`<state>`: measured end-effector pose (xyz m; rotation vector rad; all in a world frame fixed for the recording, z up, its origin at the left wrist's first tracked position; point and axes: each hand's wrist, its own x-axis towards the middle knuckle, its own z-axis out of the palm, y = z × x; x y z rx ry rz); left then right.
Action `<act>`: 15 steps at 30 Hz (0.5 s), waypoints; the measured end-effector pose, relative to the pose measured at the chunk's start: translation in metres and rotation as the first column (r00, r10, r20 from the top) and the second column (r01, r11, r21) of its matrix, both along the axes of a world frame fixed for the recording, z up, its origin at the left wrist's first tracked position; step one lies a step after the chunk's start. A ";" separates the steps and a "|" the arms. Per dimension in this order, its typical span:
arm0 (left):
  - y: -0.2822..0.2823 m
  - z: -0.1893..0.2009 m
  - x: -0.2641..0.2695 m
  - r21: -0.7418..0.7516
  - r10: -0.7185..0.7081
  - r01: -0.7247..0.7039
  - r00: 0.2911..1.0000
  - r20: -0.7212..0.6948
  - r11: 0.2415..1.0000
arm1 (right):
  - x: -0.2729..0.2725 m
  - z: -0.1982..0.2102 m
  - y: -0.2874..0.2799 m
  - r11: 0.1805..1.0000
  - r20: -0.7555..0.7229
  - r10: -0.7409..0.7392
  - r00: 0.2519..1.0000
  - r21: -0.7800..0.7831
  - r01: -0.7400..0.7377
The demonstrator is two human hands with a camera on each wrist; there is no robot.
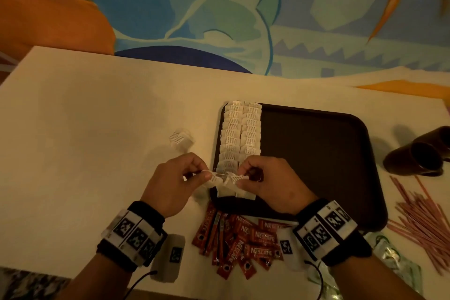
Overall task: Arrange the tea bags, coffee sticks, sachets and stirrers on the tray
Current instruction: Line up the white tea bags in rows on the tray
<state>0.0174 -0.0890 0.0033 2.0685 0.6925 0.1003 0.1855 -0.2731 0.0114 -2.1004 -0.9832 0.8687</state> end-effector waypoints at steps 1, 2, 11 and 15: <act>-0.003 0.001 0.000 0.023 -0.014 0.014 1.000 0.001 1.000 | 0.000 0.002 -0.004 1.000 -0.002 0.015 1.000 -0.024 -0.015; -0.005 0.001 -0.001 0.046 -0.030 0.030 1.000 -0.002 0.998 | 0.000 0.003 -0.008 0.999 -0.004 0.020 1.000 -0.040 -0.020; -0.035 0.015 0.016 -0.092 -0.187 0.188 0.982 0.013 0.978 | -0.001 -0.001 -0.026 0.989 0.031 -0.148 0.988 0.020 0.148; -0.049 0.018 0.022 -0.148 -0.255 0.254 0.967 0.012 0.956 | -0.012 -0.008 -0.019 0.979 0.133 -0.205 0.970 0.032 0.203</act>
